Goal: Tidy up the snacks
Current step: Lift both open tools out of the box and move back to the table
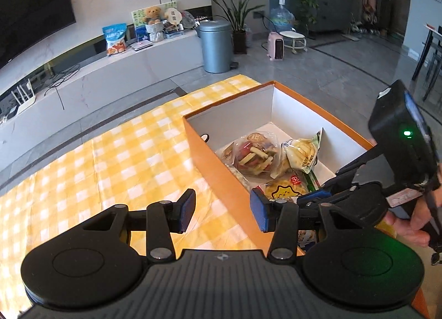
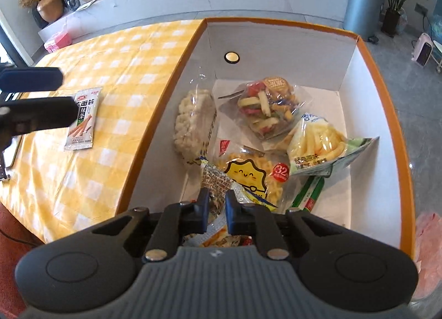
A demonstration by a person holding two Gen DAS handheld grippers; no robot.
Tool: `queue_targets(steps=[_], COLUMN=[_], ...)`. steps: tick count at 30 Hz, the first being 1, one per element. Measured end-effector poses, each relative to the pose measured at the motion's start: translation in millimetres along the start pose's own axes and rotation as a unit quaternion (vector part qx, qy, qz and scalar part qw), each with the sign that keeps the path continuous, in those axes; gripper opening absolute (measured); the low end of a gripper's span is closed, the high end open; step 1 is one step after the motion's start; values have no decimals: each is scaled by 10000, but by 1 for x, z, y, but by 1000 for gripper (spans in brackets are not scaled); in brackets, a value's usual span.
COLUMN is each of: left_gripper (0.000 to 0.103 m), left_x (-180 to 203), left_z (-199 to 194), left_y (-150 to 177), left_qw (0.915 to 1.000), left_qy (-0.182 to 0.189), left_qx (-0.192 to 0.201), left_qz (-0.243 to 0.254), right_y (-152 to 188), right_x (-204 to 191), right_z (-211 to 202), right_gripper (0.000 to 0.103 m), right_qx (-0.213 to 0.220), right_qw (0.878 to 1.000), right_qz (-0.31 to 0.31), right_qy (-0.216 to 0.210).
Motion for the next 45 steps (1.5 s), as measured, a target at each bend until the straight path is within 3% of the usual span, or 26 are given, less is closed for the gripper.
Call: queue_targets(steps=[6,12,14,16,20,26,28,30,35,45], left_gripper=[55,55,55,55,56,65,66,74,79,80], left_x=[-14,-32,-37,-43,-56,-82,-90,-100,-130,-185], left_z=[-7,-18,-23,-30,-42,-59,-64,-67,-66,-43], left_y=[13,26,30,35,44,59,66,72,90,138], left_qw=[9998,9991,9990,9987,9971,9906,9891,9877,9834,9731], left_qy=[46,-66,-94,-145,-236,-413,-448,-518,-780,-950], left_qx=[-55,-48,0,117,419,984,1079,1141,1120,661], left_qz=[-202,-412,-446,-472,-594,-855,-892,-935,-1197,-1991], right_y=[1,-2,-4,-8,-17,-26,-28,-29,-30,-20], right_x=[0,-1,-4,-9,-32,-80,-98,-116,-152,-177], right_z=[16,4,-9,-26,-64,-89,-88,-84,-59,7], right_gripper=[12,17,19,28,30,49,55,58,64,65], right_qx=[-122,-7,172,424,1157,2099,2270,2369,2314,1570], right_qw=[9997,9997,9996,9975,9889,9717,9683,9666,9704,9868], right_qz=[138,222,62,-128,-445,-569,-562,-580,-397,243], right_qy=[-153,-62,233,559,819,921,878,787,564,298])
Point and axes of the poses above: each gripper's, at about its wrist camera, not at the fingertips, and z roughly the way its jaws point, x to its right, y to its underside, the point moved 10 cm from there along z, roughly the way its jaws point, and after that the axes turned 8 degrees about -z, right-handed, at the moved point
